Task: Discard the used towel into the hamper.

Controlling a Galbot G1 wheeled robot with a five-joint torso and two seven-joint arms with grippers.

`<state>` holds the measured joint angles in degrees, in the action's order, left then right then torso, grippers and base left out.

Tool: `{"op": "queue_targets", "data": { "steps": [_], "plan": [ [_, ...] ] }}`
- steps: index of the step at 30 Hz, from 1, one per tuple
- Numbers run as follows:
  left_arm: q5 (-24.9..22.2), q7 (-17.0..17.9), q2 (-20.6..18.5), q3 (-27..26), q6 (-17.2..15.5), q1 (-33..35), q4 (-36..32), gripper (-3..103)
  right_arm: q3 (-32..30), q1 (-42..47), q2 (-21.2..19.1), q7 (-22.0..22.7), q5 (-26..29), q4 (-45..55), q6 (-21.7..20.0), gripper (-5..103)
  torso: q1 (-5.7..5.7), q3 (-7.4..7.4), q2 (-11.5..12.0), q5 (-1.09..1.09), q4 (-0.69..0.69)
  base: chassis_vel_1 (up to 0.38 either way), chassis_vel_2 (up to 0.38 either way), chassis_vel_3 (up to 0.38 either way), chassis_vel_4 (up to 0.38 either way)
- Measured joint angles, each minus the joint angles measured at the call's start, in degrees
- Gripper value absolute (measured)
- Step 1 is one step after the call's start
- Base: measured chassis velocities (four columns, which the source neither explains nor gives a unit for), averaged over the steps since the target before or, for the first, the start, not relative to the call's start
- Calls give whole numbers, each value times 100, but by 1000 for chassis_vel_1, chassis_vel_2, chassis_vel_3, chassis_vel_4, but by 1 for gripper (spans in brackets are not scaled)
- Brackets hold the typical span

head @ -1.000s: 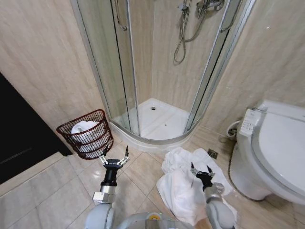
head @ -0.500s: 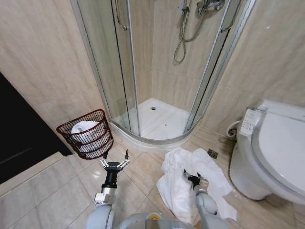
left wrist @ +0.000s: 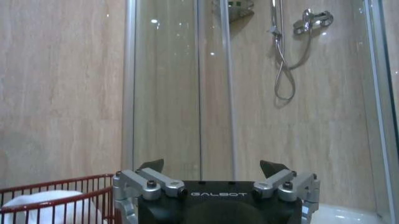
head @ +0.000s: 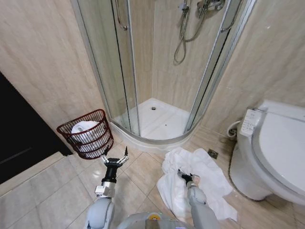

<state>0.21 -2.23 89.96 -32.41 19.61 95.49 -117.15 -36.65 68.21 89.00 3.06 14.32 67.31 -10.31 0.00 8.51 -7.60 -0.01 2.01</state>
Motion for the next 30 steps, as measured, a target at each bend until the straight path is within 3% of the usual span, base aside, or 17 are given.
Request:
{"op": "queue_targets", "data": {
  "steps": [6, 13, 20, 23, 26, 28, 30],
  "plan": [
    [-200, -94, -174, 1, -66, -24, 35, 100, -27, 222, 177, 196, -429, 119, -64, 100, 0, 0, 0, 1, -1, 0, 0, 0, 0],
    [-287, -142, -318, 25, -231, -87, -11, 100, -63, 258, 221, 213, -461, 10, -50, 100, 0, 0, 0, 1, 1, 0, 0, 0, 0],
    [-264, -172, -185, 37, -245, -172, 43, 100, -60, 235, 159, 95, -412, -34, 21, 102, 0, 0, 0, 1, -1, 0, 0, 0, 0],
    [-255, -186, -153, 36, -244, -145, 39, 100, -62, 197, 155, 97, -398, -89, 78, 96, 0, 0, 0, 2, 1, 0, 0, 0, 0],
    [-247, -195, -145, 16, -240, -121, 11, 100, -48, 162, 106, 78, -378, -201, 144, 80, 0, 0, 0, 1, 0, 0, 0, 0, 0],
    [-247, -195, -134, 8, -240, -116, -5, 100, -47, 147, 99, 65, -376, -235, 158, 80, 0, 0, 0, 1, 0, 0, 0, 0, 0],
    [-246, -196, -121, 1, -240, -113, -21, 100, -45, 95, 90, 44, -374, -318, 201, 70, 0, 0, 0, 2, 0, 0, 0, 0, 0]
  ]
}}
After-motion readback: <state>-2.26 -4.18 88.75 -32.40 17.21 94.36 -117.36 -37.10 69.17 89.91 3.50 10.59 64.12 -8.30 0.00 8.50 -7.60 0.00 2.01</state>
